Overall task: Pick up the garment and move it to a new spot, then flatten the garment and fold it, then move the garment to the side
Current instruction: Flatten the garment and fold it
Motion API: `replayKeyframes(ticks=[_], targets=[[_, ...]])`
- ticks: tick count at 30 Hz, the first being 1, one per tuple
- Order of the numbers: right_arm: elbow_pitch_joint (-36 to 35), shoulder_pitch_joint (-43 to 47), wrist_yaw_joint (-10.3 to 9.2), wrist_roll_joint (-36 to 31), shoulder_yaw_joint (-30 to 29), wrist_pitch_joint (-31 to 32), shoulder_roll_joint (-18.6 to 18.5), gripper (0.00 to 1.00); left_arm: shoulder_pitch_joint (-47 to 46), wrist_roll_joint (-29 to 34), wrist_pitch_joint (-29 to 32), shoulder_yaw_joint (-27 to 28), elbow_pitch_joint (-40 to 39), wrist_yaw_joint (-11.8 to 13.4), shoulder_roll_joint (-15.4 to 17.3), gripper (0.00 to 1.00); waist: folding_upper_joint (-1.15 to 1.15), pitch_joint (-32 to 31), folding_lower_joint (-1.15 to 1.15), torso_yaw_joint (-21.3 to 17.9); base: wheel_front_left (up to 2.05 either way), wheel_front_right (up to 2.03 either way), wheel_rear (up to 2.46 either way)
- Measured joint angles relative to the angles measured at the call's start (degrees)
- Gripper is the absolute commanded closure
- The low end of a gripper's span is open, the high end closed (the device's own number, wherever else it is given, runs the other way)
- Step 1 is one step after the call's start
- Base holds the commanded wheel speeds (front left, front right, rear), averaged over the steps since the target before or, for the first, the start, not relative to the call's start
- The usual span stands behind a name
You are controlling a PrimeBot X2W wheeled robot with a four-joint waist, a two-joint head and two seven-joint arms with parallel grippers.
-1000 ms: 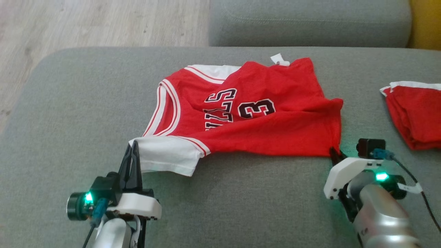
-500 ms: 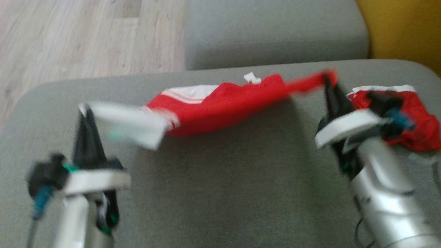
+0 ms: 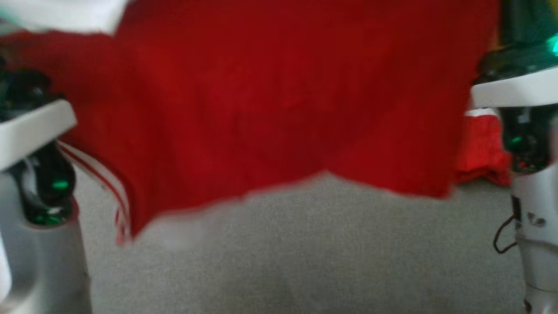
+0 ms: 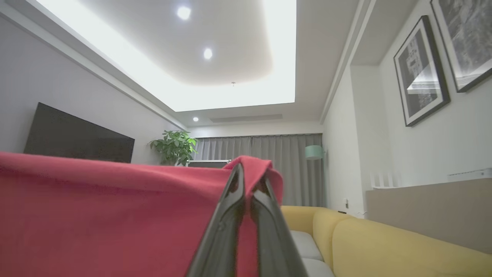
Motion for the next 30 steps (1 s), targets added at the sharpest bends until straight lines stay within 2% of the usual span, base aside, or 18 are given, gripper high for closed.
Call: replayKeyframes(ticks=[3,6,8,10,13,14,18,22,25,30], targets=[[-3.8,0.4,0.0,-2.3,-1.5,4.4,0.6,1.0,-2.2,0.1,2.5,0.7,-0.5,0.9,1.2,1.0,0.0,1.3,0.0,-0.6,0.0,0.0,0.0],[-3.6,0.1,0.0,-3.3,-1.1,8.1,0.8,1.0,-4.7,-0.4,5.6,0.9,4.6,0.8,2.7,1.0,0.0,3.6,0.0,-1.2,0.0,0.0,0.0],[-0.4,-1.0,0.0,-2.5,-1.1,10.4,1.5,1.0,-6.5,-2.1,9.3,0.4,10.2,-0.2,3.6,1.0,0.0,5.6,0.01,-1.5,0.0,0.0,0.0],[3.9,-4.5,0.0,-2.5,-0.5,11.2,1.4,1.0,-9.5,-3.0,10.1,0.5,15.3,-0.8,4.3,1.0,0.0,8.3,0.01,-1.7,0.0,0.0,0.0],[11.5,-15.0,0.0,-3.1,0.7,11.1,1.0,1.0,-19.2,-3.1,9.3,0.2,24.1,-2.2,5.9,1.0,0.0,13.3,0.03,-1.8,0.0,0.0,0.0],[11.5,-15.0,0.0,-3.1,0.7,11.1,1.0,1.0,-19.2,-3.1,9.3,0.2,24.1,-2.2,5.9,1.0,0.0,13.3,0.03,-1.8,0.0,0.0,0.0],[24.0,-31.4,0.0,-4.6,3.5,6.0,0.3,1.0,-35.3,-0.4,4.8,-1.0,36.6,-3.7,8.1,1.0,0.0,20.1,0.04,-1.3,0.0,0.0,0.0],[35.9,-43.5,0.0,-7.7,3.7,-3.6,-0.6,1.0,-47.4,2.2,-1.6,-2.4,47.3,-4.4,8.7,1.0,-0.01,25.7,0.05,-0.1,0.0,0.0,0.0],[43.4,-47.5,0.0,-9.5,2.8,-8.7,-0.6,1.0,-51.4,3.3,-5.6,-4.1,53.5,-5.5,8.4,1.0,-0.01,27.7,0.04,1.9,0.0,0.0,0.0],[54.3,-47.8,0.0,-10.5,5.0,-10.0,-0.1,1.0,-51.8,3.7,-8.8,-6.7,61.8,-7.6,7.6,1.0,-0.01,29.1,0.02,5.0,0.0,0.0,0.0]])
